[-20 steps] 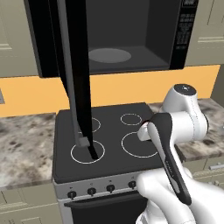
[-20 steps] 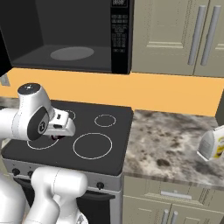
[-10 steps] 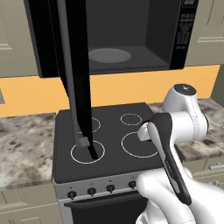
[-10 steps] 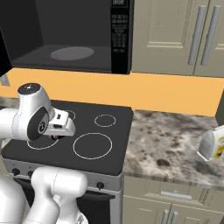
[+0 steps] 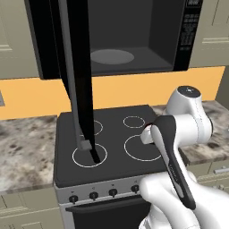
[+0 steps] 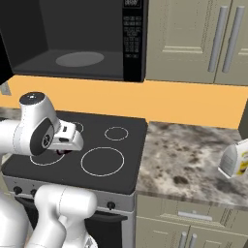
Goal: Pick the mug from the counter and place it inside the microwave. Then close the microwave.
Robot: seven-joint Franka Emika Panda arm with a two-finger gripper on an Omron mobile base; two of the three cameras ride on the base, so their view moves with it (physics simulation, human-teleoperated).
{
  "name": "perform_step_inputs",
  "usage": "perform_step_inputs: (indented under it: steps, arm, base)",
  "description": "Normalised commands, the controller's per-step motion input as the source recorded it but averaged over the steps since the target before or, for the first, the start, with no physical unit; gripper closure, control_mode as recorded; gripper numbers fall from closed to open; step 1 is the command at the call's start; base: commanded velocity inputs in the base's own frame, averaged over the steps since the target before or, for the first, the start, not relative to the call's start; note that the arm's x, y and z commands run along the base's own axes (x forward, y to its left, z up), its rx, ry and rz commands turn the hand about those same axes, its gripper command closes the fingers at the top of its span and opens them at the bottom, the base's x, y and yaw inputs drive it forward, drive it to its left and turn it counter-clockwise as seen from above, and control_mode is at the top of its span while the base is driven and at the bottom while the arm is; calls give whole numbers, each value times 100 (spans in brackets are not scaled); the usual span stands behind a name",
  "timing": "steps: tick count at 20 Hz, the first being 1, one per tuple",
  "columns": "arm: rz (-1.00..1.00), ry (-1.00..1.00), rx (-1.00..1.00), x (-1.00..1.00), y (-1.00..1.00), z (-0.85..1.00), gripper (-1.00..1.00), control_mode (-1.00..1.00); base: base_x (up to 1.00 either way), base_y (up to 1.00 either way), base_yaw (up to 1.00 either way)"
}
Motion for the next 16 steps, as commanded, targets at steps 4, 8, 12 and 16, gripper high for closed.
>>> perform_step_inputs:
  steps: [4, 8, 12, 16]
  arm:
    - [14, -9, 0, -5, 34, 0, 100, -100]
    - [28, -17, 0, -2, 57, 4, 100, -100]
    - [25, -9, 0, -21, 48, 37, 100, -100]
    - [10, -7, 0, -13, 24, 45, 100, -100]
  base:
    - [0, 0, 0]
    - [0, 0, 0]
    - [0, 0, 0]
    - [0, 0, 0]
